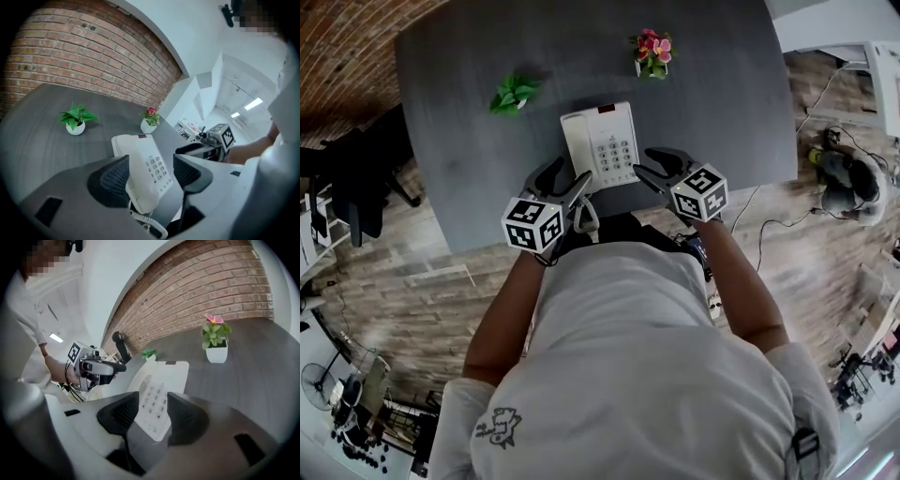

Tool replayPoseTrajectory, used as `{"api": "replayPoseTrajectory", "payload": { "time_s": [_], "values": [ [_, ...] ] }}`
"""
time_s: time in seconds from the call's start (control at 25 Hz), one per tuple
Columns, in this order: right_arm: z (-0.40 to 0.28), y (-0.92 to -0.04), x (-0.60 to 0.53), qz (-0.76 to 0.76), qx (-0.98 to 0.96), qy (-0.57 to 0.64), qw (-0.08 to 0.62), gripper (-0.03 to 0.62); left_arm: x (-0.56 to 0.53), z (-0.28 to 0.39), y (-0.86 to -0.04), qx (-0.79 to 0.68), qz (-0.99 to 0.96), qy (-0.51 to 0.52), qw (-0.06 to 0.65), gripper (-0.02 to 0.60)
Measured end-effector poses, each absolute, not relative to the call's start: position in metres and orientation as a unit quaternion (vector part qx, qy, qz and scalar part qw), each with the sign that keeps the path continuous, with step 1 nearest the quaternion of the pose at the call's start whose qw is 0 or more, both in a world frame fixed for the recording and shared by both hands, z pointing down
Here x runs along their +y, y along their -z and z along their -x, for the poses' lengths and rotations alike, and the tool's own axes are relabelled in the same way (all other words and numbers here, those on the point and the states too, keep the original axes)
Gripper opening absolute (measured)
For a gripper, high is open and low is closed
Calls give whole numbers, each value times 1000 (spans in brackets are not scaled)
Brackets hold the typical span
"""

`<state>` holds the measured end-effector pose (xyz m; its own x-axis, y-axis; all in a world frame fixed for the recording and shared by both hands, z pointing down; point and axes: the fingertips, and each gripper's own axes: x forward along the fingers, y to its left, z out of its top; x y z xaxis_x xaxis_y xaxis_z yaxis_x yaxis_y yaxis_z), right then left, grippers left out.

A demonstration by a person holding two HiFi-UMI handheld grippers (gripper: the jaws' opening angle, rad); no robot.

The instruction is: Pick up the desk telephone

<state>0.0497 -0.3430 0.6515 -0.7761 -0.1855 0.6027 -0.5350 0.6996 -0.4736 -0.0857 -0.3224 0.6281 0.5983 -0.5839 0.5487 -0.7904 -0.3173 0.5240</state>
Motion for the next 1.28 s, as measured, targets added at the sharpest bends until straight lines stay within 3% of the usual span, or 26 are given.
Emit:
{"api": "replayPoseTrajectory", "payload": {
  "time_s": [0.64, 1.28],
  "values": [
    [-57, -726, -359, -137, -860, -398, 290, 137, -328, 84, -710, -388, -752, -49, 531, 356],
    [-47, -731, -357, -83, -846, -472, 236, 89, -331, 77, -722, -329, -755, 9, 567, 359]
  ]
}}
